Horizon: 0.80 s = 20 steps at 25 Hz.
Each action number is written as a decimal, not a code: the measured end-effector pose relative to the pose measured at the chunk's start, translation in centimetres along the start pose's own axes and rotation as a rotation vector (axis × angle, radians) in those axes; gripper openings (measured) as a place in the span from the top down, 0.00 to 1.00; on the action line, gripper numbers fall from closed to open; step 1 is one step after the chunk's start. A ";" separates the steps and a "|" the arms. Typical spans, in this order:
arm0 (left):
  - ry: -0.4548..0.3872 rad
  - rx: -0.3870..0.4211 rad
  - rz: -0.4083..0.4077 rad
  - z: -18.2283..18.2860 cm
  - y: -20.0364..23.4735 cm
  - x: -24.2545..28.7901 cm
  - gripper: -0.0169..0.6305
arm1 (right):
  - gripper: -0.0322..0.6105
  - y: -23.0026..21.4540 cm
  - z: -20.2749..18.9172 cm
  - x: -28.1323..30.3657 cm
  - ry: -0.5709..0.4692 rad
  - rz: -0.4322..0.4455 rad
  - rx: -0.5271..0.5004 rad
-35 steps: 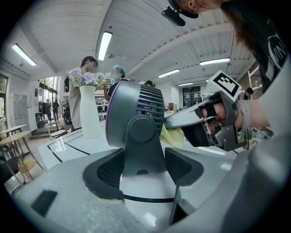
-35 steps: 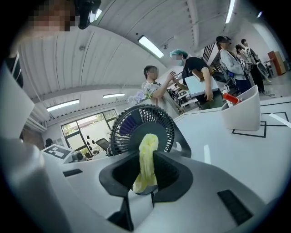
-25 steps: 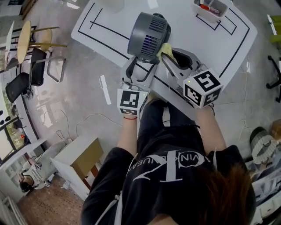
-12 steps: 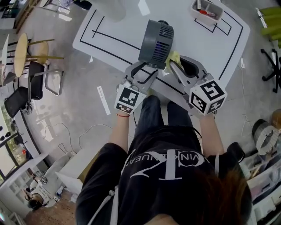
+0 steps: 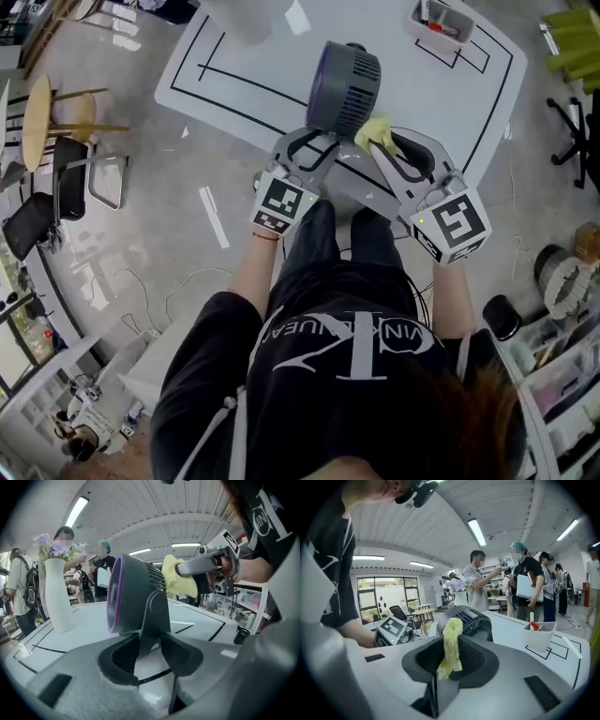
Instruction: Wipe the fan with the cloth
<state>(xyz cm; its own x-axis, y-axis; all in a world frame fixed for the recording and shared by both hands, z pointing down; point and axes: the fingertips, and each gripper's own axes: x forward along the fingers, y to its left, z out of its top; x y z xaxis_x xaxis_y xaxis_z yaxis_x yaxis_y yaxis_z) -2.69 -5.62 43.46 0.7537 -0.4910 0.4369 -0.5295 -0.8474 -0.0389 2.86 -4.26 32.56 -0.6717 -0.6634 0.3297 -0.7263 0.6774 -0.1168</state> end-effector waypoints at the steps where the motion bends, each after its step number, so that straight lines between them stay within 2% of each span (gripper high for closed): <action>1: 0.003 0.000 -0.003 0.0 0.0 0.0 0.74 | 0.82 0.6 0.3 0.1 -0.002 0.023 -0.011; 8: 0.012 -0.026 0.021 0.0 -0.1 -0.1 0.73 | 0.82 4.0 0.8 2.2 0.030 0.142 -0.131; 20: 0.018 -0.074 0.057 -0.1 -0.1 -0.1 0.73 | 0.82 3.8 1.5 3.9 0.056 0.108 -0.437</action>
<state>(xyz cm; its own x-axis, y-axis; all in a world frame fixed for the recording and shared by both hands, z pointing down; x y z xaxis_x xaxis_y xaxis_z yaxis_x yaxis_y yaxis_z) -2.78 -5.49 43.49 0.7150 -0.5336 0.4518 -0.5991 -0.8006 0.0026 -2.74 -4.71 31.98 -0.7229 -0.5713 0.3885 -0.5148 0.8205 0.2487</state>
